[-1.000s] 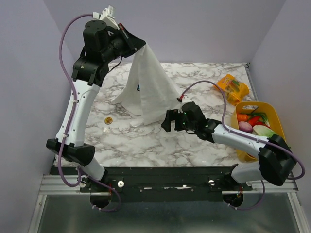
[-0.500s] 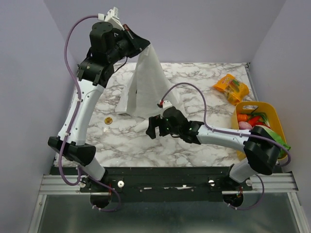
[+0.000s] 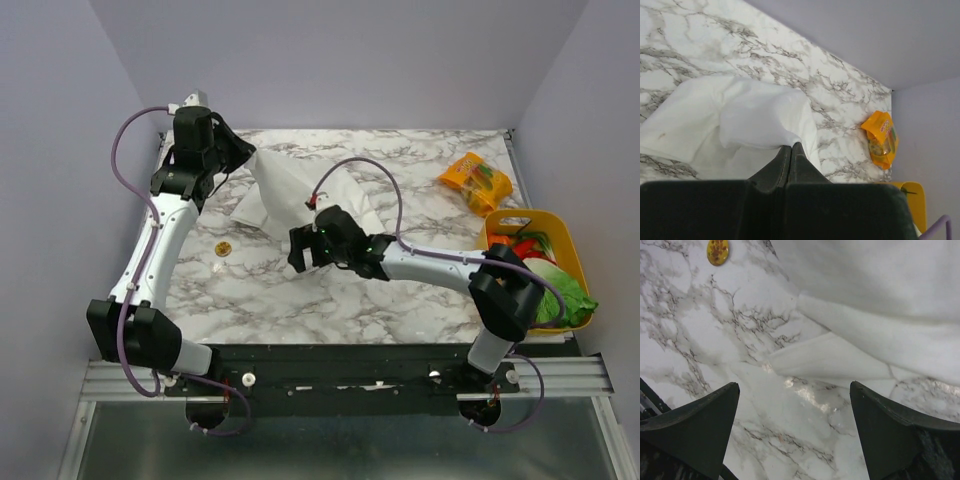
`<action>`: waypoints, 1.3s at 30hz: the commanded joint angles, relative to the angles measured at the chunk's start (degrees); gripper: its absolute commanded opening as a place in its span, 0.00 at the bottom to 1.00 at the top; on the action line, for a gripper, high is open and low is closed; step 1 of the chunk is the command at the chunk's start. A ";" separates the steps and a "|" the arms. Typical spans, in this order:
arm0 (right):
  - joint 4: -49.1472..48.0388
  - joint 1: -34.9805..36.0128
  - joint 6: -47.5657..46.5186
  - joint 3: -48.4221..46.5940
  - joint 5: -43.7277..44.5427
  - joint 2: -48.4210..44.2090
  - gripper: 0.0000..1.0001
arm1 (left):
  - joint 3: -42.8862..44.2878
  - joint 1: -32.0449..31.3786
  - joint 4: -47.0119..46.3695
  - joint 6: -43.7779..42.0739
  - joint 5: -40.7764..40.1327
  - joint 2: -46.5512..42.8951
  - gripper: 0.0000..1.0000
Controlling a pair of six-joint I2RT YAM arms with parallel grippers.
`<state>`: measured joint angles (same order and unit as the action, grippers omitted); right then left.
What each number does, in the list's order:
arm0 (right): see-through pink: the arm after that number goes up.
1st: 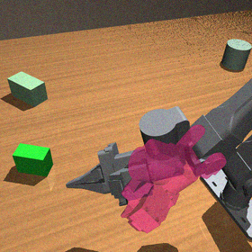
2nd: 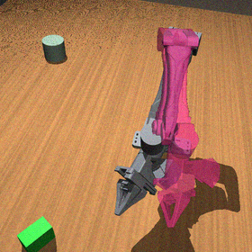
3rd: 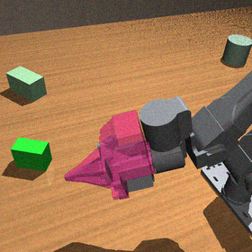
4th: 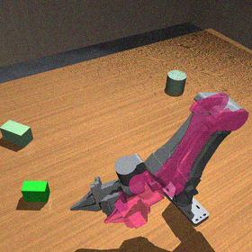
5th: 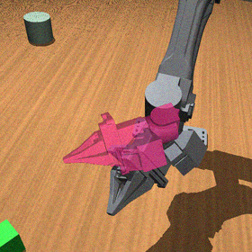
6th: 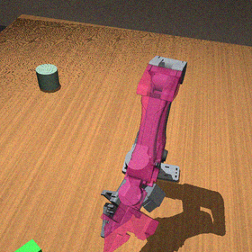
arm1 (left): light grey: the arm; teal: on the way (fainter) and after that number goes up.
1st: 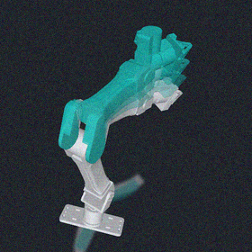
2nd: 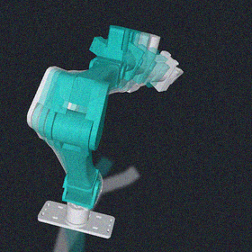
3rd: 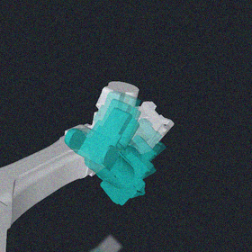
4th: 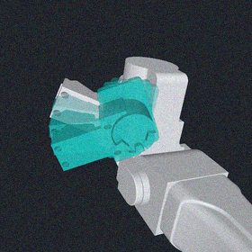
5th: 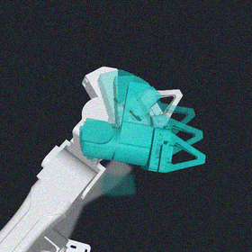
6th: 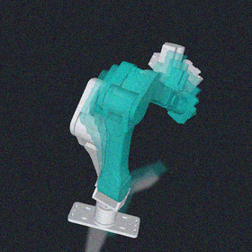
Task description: Pin the brooch onto the clothing
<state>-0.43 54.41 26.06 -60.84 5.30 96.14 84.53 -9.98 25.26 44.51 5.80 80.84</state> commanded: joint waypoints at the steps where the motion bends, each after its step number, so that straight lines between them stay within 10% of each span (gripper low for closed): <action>1: 6.12 1.31 -6.28 -10.86 1.90 9.05 0.99 | -0.25 2.15 -4.60 0.84 4.38 1.68 0.00; 28: 15.09 6.85 -13.14 -34.49 24.41 33.04 0.88 | -0.51 7.96 -7.59 2.42 11.60 8.11 0.00; 37: 22.92 6.15 -12.01 -42.35 22.21 40.80 0.66 | -0.95 8.39 -7.94 2.51 12.39 8.20 0.00; 39: 23.71 5.44 -10.96 -40.69 20.11 39.75 0.46 | -1.03 8.66 -7.94 2.51 12.48 7.93 0.00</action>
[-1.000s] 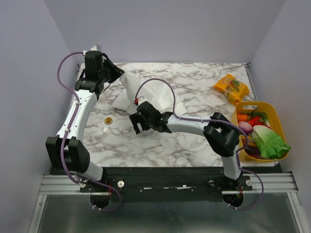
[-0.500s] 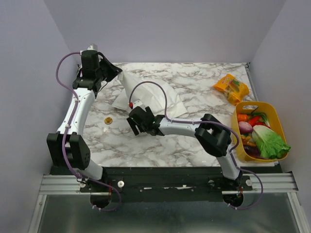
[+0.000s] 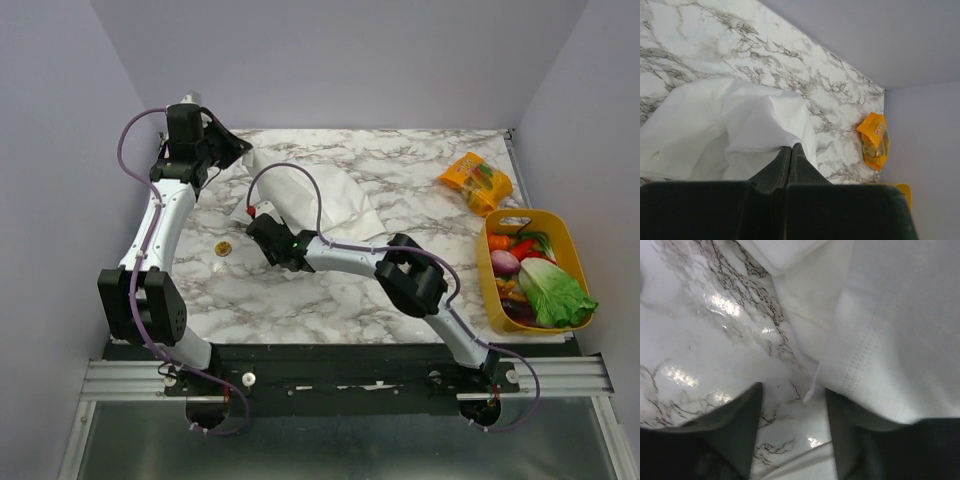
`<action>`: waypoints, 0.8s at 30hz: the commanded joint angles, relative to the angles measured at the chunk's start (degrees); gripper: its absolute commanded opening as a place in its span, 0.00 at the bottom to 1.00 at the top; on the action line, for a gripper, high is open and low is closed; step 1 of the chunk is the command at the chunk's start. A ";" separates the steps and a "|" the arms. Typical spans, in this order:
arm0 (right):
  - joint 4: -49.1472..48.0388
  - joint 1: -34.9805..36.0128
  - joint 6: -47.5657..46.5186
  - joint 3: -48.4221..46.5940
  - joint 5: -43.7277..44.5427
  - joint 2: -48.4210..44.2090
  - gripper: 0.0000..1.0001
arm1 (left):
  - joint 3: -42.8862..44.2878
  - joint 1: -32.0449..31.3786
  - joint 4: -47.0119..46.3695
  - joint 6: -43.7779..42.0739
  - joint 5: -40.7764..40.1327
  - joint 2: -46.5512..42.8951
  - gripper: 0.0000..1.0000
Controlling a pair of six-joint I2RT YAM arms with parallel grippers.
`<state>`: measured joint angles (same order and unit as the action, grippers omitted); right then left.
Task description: Pin the brooch onto the clothing
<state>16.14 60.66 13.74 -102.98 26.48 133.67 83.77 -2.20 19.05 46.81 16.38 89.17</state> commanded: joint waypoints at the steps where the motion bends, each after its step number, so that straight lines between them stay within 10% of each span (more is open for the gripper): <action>1: 7.32 -1.59 1.73 2.51 -1.86 1.69 0.39 | -0.18 1.14 -1.56 0.30 1.90 -0.66 0.00; 9: 9.35 -5.20 4.28 13.50 -7.94 -4.81 0.00 | -0.18 1.67 -0.85 -0.14 2.25 -1.54 0.00; 24: 1.98 -12.50 4.54 38.98 -10.20 -40.75 0.00 | -12.12 1.67 -1.20 -2.07 3.57 -9.97 0.00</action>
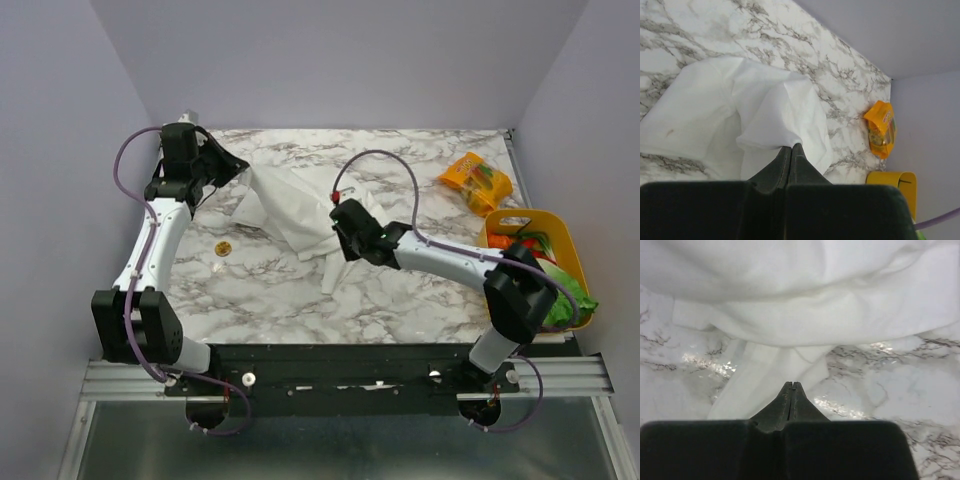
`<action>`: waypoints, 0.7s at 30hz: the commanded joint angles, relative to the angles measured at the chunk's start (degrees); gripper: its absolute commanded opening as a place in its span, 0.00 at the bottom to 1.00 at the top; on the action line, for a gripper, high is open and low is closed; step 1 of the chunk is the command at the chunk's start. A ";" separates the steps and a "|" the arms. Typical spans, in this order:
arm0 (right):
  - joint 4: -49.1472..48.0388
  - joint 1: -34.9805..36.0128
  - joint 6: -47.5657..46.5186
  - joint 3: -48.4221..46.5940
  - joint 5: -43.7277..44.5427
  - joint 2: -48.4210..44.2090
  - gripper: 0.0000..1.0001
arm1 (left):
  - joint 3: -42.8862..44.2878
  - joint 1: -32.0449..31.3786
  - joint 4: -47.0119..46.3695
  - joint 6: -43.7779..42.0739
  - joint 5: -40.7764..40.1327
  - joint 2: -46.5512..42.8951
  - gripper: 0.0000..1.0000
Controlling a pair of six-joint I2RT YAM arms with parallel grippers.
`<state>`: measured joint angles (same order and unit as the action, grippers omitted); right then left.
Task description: Pin the brooch onto the clothing
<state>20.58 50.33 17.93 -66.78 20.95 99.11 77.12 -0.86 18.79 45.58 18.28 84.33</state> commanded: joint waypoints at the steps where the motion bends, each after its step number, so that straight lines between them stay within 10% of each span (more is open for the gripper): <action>1: -3.69 -2.16 0.61 4.37 -6.78 -6.99 0.01 | -8.54 0.34 -1.81 -0.50 1.32 -6.71 0.00; 6: -16.05 -2.25 8.31 9.47 -25.73 -5.95 0.55 | -15.68 1.73 -4.89 0.91 0.61 -9.10 0.00; 21: -28.40 -2.34 27.92 8.51 -32.74 9.42 0.64 | -14.19 2.01 -7.71 2.40 3.07 -7.08 0.00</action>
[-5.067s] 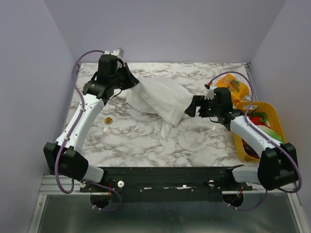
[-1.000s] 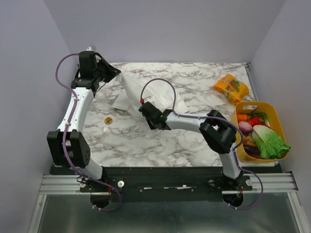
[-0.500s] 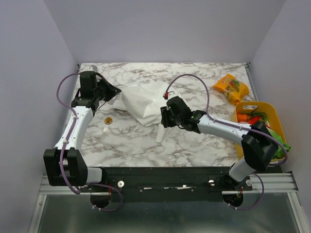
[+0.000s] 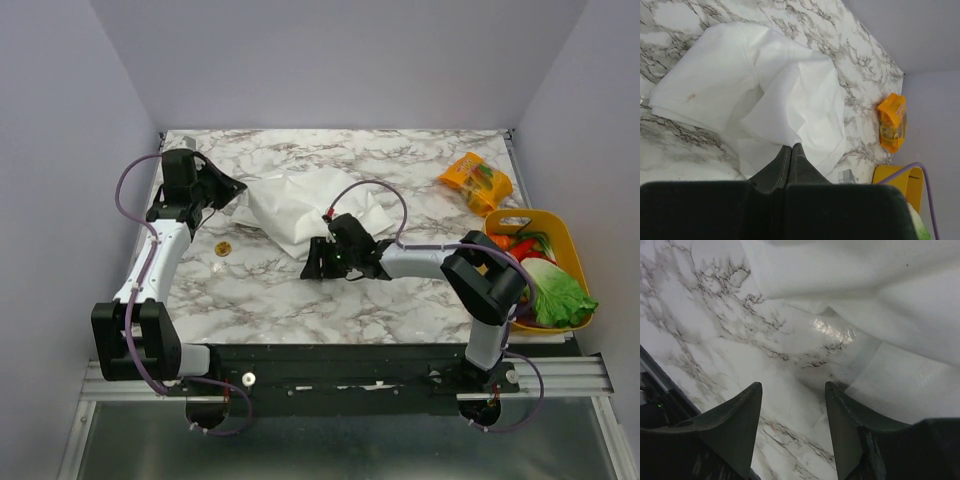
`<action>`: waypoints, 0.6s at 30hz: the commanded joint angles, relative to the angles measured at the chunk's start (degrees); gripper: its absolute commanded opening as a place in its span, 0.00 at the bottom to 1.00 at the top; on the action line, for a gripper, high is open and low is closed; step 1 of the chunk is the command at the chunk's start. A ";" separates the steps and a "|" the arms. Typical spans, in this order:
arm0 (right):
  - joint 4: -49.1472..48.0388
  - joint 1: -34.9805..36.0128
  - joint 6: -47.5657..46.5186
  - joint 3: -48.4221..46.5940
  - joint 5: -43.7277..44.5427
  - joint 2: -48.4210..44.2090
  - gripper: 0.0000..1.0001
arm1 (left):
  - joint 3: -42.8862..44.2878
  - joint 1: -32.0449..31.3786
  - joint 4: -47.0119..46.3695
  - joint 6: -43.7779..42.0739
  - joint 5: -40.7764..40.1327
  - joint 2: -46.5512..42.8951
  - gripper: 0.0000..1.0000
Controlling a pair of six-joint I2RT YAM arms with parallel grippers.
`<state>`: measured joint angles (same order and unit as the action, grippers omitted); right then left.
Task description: Pin the brooch onto the clothing
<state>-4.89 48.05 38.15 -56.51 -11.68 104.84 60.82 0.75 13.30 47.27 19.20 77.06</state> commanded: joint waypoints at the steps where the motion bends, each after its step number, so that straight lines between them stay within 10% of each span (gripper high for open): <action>1: -3.46 -0.59 8.77 -1.33 0.08 4.32 0.65 | 2.11 0.39 -2.75 0.98 2.33 0.29 0.00; 18: -6.19 -6.48 22.05 1.67 6.06 9.59 0.61 | 4.40 0.56 -4.16 2.13 4.88 0.11 0.00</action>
<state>-15.35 42.04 57.91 -57.12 -11.14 110.26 62.94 0.80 11.31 48.53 21.78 77.10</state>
